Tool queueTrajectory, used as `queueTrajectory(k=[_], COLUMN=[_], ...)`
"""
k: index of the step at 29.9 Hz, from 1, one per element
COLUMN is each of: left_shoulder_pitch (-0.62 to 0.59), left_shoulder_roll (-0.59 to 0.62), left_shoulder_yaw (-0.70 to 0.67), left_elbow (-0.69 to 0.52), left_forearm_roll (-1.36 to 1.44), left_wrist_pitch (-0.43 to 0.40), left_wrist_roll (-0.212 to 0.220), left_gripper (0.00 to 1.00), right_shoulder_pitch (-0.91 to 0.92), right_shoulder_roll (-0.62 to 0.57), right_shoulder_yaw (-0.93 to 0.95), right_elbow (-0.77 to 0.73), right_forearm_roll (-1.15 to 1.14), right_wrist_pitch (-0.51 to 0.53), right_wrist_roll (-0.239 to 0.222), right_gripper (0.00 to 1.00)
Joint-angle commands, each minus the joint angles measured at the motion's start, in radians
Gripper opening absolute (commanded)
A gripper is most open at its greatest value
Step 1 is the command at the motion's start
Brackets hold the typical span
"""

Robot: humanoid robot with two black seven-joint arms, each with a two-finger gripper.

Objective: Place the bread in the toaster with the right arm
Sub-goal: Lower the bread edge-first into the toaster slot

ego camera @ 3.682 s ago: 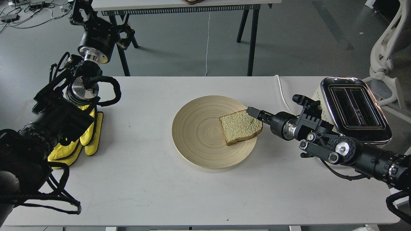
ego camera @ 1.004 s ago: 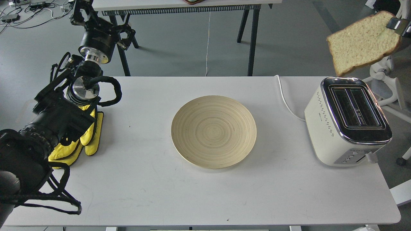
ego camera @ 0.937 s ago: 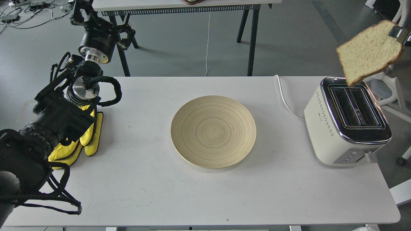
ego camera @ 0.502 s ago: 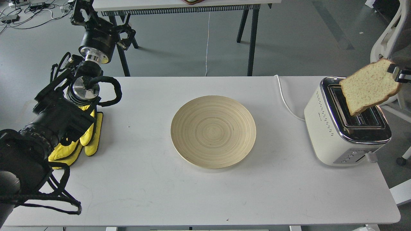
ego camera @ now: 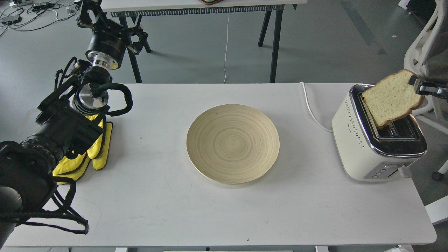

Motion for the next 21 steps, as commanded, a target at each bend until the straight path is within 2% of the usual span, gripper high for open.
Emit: queueTrajectory(k=[1,14,21], left_shoulder_pitch=[0.0,0.0,0.002], left_shoulder_roll=[0.0,0.0,-0.001], left_shoulder_yaw=[0.0,0.0,0.0], left_elbow=[0.0,0.0,0.0], left_forearm_roll=[-0.001,-0.001,-0.001], left_wrist_pitch=[0.0,0.0,0.0], left_wrist_roll=[0.0,-0.002,-0.002], left_gripper=[1.0,1.0,1.0], right_shoulder_pitch=[-0.002,-0.028,-0.021], right_shoulder_roll=[0.012,-0.002,-0.047], right_shoulder_yaw=[0.0,0.006,0.013], right_elbow=[-0.003,0.02,0.073], right_forearm_roll=[0.0,-0.002,0.002], right_wrist_pitch=[0.0,0.002,0.003], right_wrist_roll=[-0.001,-0.004,-0.014], right_gripper=[0.01,0.01,0.01])
